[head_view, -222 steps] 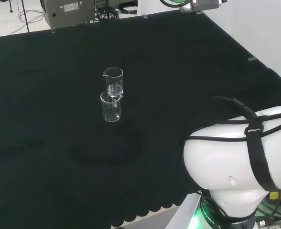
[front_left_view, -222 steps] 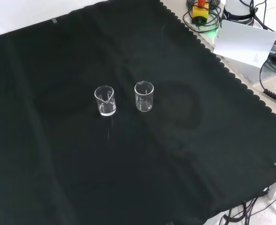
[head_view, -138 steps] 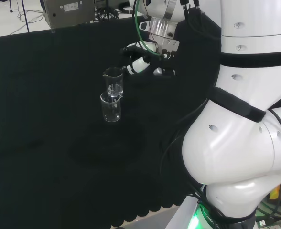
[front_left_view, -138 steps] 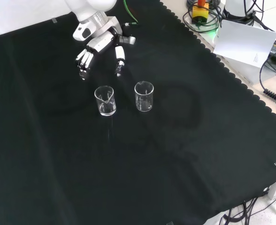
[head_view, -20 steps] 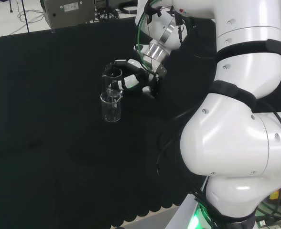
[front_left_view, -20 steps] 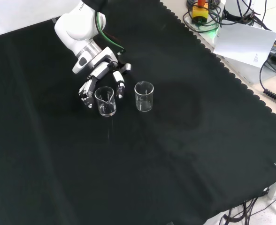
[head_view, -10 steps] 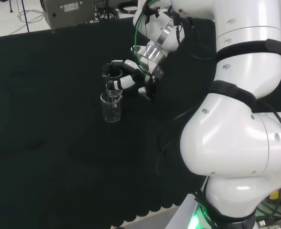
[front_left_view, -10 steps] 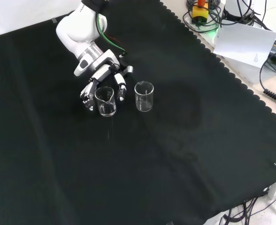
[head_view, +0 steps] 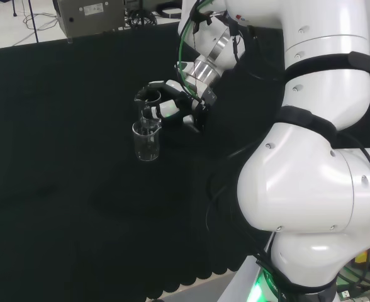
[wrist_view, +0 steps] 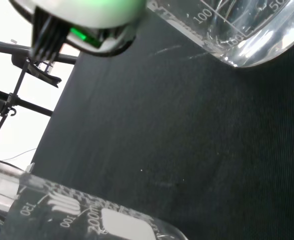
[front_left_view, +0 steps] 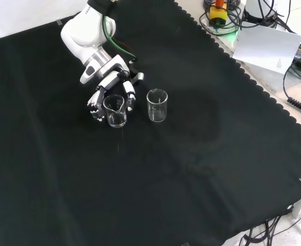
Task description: Pick up the beaker on the right.
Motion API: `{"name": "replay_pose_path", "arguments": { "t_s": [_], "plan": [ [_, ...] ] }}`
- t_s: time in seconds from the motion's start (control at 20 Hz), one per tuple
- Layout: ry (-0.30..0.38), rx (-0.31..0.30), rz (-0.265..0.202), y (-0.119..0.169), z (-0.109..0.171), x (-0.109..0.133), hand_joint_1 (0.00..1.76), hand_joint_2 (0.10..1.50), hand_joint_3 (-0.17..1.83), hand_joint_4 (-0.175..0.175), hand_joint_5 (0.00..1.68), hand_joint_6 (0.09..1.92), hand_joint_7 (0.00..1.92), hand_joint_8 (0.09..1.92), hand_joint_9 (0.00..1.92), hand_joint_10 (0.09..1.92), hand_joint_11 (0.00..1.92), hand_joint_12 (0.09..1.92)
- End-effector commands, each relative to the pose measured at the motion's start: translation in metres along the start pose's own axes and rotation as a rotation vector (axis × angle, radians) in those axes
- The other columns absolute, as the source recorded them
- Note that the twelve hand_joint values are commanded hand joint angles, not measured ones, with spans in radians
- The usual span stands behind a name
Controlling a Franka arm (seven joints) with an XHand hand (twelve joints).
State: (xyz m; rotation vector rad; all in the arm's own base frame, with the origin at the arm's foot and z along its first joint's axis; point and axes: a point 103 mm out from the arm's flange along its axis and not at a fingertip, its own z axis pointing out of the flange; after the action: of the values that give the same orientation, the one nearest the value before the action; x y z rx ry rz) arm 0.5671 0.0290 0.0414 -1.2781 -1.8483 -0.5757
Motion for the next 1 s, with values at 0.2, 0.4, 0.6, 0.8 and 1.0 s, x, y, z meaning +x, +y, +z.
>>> {"name": "replay_pose_path", "arguments": {
  "t_s": [0.2,0.4,0.6,0.8,1.0],
  "plan": [
    [-0.046,-0.076,0.041,0.002,-0.006,0.003,0.99,0.57,0.64,-0.013,0.64,0.90,0.45,0.72,0.63,0.60,0.25,1.35],
    [-0.106,-0.210,0.042,-0.002,-0.014,0.007,1.19,0.64,0.59,0.133,1.32,0.48,1.26,0.41,1.22,0.40,0.90,1.04],
    [-0.137,-0.274,0.009,-0.004,-0.024,0.017,1.29,0.59,0.68,0.066,1.35,0.52,1.60,0.09,1.49,0.16,1.18,0.85],
    [-0.146,-0.328,-0.024,-0.005,-0.036,0.032,1.31,0.54,0.75,0.021,1.34,0.54,1.66,0.09,1.57,0.10,1.29,0.79],
    [-0.182,-0.310,-0.042,-0.006,-0.049,0.051,1.32,0.61,0.62,-0.110,1.41,0.36,1.62,0.09,1.59,0.09,1.31,0.76]
  ]
}}
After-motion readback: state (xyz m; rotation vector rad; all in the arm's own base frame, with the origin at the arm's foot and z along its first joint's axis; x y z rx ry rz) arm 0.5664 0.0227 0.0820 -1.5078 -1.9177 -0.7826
